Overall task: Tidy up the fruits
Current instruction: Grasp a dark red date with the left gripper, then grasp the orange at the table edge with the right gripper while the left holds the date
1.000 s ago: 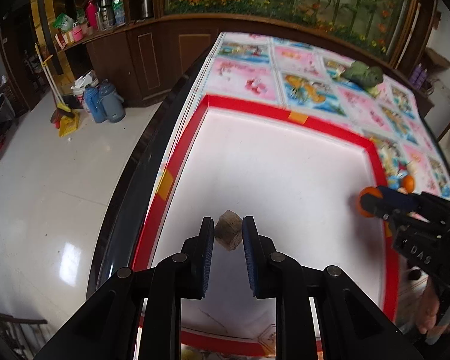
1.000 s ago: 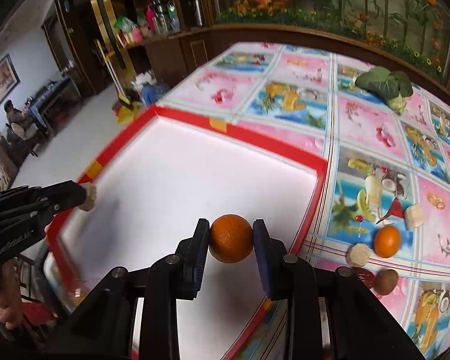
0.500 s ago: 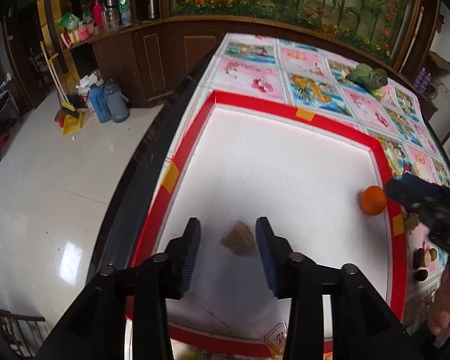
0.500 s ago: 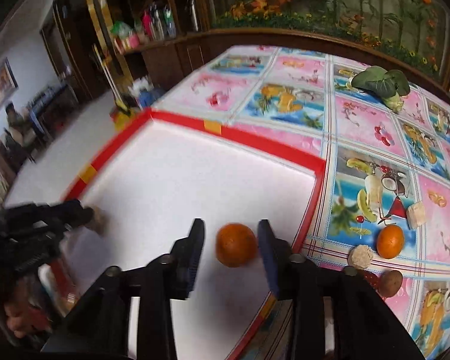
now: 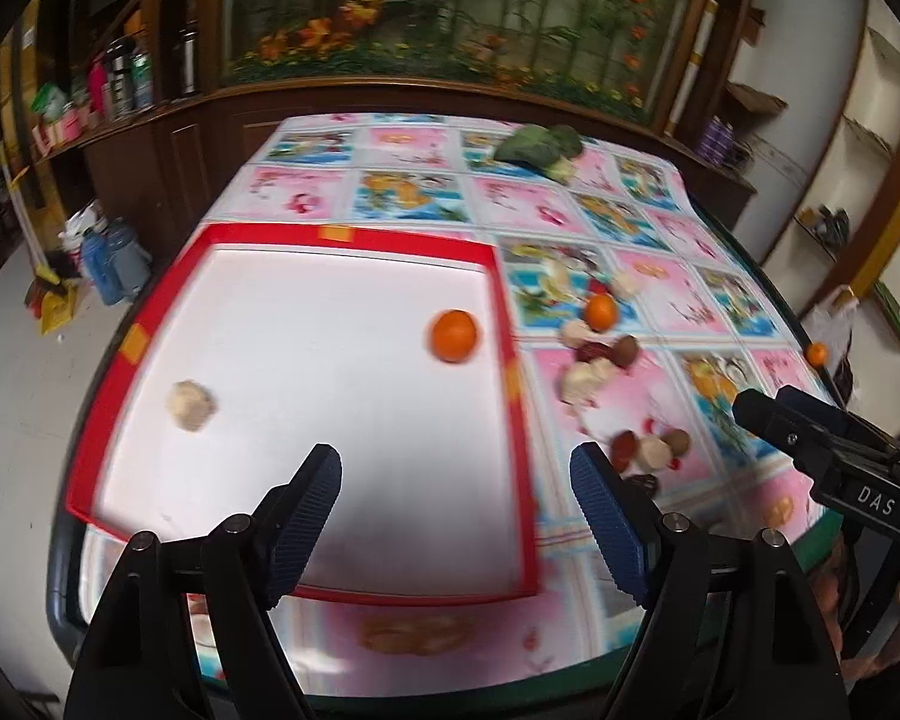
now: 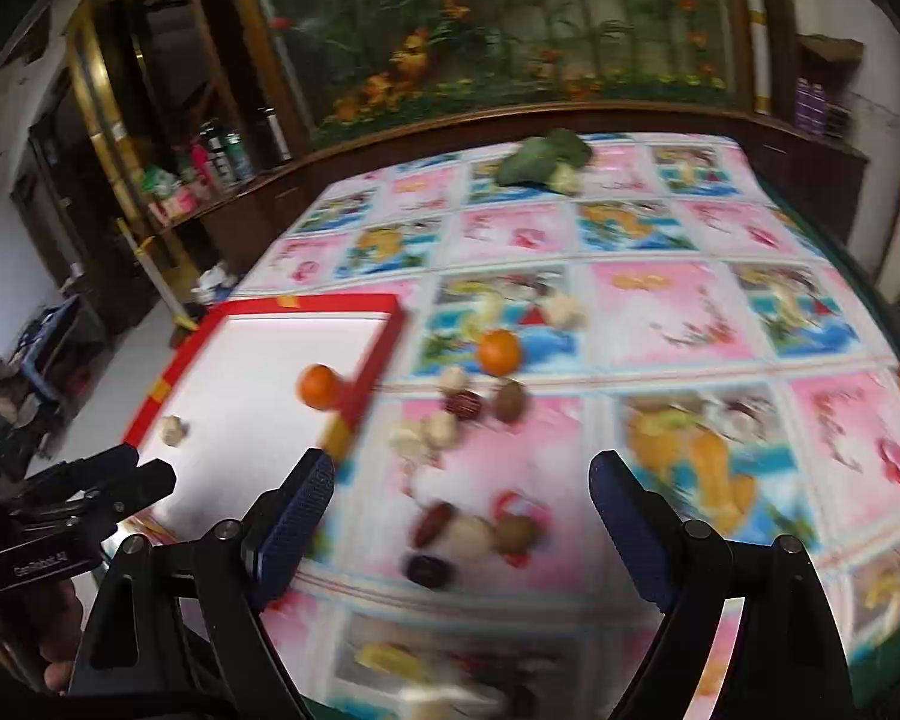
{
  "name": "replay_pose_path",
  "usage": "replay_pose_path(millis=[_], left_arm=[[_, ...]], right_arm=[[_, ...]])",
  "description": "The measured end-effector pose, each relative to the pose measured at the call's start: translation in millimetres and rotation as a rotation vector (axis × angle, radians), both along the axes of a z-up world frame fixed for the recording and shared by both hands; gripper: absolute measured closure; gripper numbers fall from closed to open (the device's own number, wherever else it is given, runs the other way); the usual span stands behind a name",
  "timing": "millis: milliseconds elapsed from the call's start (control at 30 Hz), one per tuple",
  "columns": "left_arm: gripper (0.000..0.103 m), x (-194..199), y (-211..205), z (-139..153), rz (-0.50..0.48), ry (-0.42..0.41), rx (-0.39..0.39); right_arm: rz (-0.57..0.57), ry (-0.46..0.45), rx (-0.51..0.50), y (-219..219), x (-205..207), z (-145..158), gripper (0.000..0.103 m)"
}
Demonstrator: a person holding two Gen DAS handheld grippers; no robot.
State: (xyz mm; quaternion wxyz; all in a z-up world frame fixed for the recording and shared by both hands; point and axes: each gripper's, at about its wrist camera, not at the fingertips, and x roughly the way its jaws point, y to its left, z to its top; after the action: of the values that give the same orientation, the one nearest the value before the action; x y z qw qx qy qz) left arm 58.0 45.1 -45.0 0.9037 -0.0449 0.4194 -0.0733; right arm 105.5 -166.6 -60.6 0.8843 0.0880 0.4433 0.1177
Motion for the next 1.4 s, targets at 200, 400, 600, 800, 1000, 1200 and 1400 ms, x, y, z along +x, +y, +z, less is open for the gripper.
replay_pose_path(millis=[200,400,600,800,1000,1200,1400], left_arm=[[0.023,0.5,-47.0,-0.4,-0.076,-0.003,0.065],[0.024,5.8,-75.7,-11.9,-0.147,0.045,0.08],[0.048,38.4,-94.5,-35.0,-0.199,0.16,0.081],[0.066,59.2,-104.6,-50.7,-0.201,0.213,0.09],[0.078,62.2,-109.5,-60.3,-0.196,0.235,0.083],[0.079,53.4,-114.1,-47.0,-0.218,0.223,0.068],[0.079,47.8,-112.2,-35.7,-0.218,0.194,0.052]], right_arm=[[-0.052,0.007,-0.059,-41.8,-26.7,-5.1,0.015],[-0.062,0.025,-0.029,-64.2,-39.6,-13.5,0.023],[-0.061,0.086,0.002,-70.2,-35.1,-29.1,0.039],[-0.053,0.096,-0.008,-71.0,-33.6,-36.5,0.04],[-0.06,0.113,0.008,-79.2,-28.8,-43.7,0.041],[-0.081,0.113,0.026,-107.9,-13.2,-48.2,0.041],[-0.161,0.071,-0.101,-180.9,16.8,-36.2,0.04]])
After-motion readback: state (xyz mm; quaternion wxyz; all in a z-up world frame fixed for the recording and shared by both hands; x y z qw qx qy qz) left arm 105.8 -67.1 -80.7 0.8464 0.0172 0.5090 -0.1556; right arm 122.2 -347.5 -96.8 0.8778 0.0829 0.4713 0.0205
